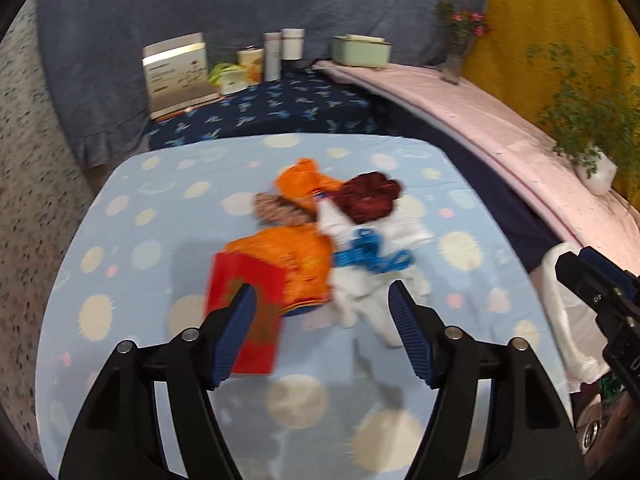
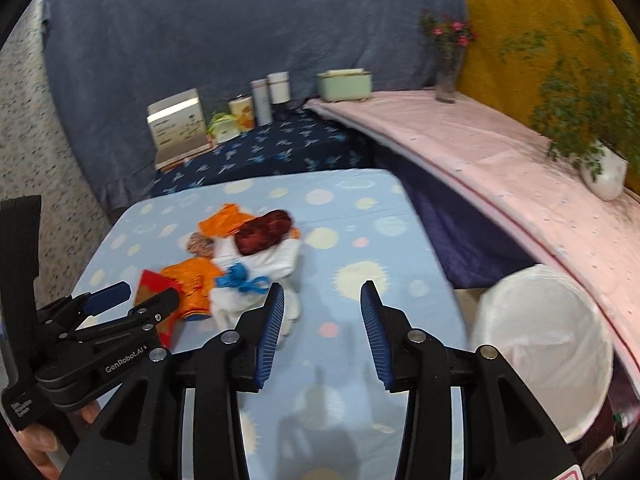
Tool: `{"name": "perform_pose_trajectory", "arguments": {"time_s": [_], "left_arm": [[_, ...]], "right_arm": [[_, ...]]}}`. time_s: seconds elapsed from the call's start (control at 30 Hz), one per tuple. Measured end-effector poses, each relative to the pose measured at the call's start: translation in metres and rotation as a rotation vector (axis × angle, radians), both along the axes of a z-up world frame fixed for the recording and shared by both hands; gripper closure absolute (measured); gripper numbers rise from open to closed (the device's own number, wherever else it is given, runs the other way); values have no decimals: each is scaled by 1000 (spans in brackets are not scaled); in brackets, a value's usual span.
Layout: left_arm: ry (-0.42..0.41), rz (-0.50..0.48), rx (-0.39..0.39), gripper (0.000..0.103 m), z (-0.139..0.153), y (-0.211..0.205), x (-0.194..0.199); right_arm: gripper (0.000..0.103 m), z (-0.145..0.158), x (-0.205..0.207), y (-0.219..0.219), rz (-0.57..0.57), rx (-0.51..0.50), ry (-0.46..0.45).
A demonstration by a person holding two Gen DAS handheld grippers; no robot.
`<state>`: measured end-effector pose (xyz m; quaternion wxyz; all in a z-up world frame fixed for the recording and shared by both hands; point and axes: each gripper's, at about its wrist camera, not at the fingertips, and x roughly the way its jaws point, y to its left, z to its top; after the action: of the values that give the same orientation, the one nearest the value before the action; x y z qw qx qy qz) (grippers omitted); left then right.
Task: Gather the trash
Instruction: 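Move both tools back over the remaining trash on the table, then grasp the red envelope with the left tool while the right tool grasps the blue ribbon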
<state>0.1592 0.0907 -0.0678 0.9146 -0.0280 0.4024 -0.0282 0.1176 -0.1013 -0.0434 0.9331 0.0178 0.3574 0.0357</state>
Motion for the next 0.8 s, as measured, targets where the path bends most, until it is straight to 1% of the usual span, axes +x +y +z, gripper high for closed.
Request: {"name": "perform_pose_trajectory", "arguments": {"time_s": [0.13,0.2,0.43,0.6,0.67,0.77,0.8], "left_arm": [[43,56,-24,37,-16,32,1],[60,67,-35,37,-23,42,2],[92,80,-72,37,-38,62,6],[118,79,-92,37,-49,67,12],[121,73,-99,39,-52,68,14],[125,57,-113,46,-54,66,16],[126,51,-115,50,-55,65,16]], "right_arm": [[63,-12,15,30,45,-8,31],[63,-19,23,40,55,-14,48],[63,-43,50,65,87,-4,107],[63,-59,66,78,96,-19,137],[63,-63,71,83,99,-36,137],[63,-67,80,91,109,-57,139],[63,-69,83,93,113,-58,142]]}}
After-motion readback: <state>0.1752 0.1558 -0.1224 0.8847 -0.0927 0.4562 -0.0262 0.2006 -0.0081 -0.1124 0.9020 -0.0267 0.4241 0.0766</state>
